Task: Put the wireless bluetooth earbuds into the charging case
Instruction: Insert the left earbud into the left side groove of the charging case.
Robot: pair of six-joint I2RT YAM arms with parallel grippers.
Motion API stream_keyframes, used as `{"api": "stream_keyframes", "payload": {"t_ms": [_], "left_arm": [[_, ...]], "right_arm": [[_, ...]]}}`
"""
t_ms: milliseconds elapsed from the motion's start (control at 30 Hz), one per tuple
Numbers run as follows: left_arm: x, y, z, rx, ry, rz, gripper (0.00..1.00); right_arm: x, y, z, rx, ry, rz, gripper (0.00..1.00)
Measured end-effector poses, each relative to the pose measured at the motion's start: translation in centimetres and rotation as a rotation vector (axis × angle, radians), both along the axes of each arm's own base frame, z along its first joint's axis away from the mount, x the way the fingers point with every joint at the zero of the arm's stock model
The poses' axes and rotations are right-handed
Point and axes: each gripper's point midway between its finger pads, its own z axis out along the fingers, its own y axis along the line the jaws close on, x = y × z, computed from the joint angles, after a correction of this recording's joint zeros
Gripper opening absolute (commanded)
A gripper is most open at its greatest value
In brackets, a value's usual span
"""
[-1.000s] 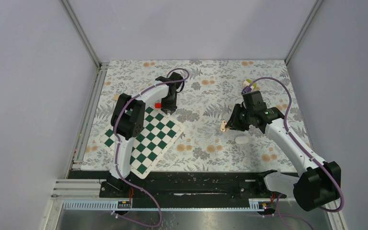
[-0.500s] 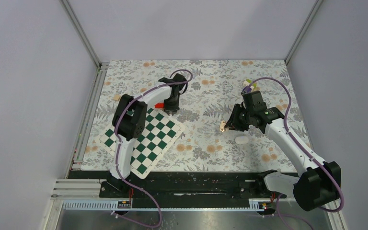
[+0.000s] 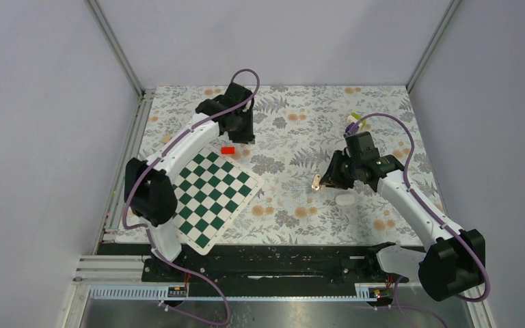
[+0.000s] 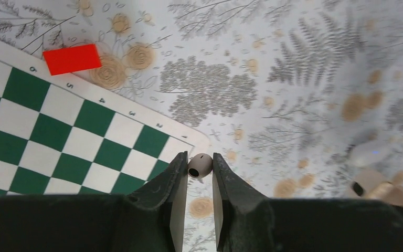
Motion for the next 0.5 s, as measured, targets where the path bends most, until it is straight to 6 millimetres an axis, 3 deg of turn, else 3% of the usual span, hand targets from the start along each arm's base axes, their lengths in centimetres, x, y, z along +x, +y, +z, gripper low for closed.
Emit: {"api": "stream_keyframes", "payload": {"t_ms": [167,500], "left_arm": [[-0.9,-1.0,3.4,-0.114,-0.046,-0.001,0.05],[-2.9,-3.5,3.5,-0.226,0.011,-0.108,0.04]], "right_arm": [[0.1,0.5,0.2,0.028,-0.004,0.009,0.0],[0.2,1.6,0.9,0.087,-0.018,0.045,0.0]]}}
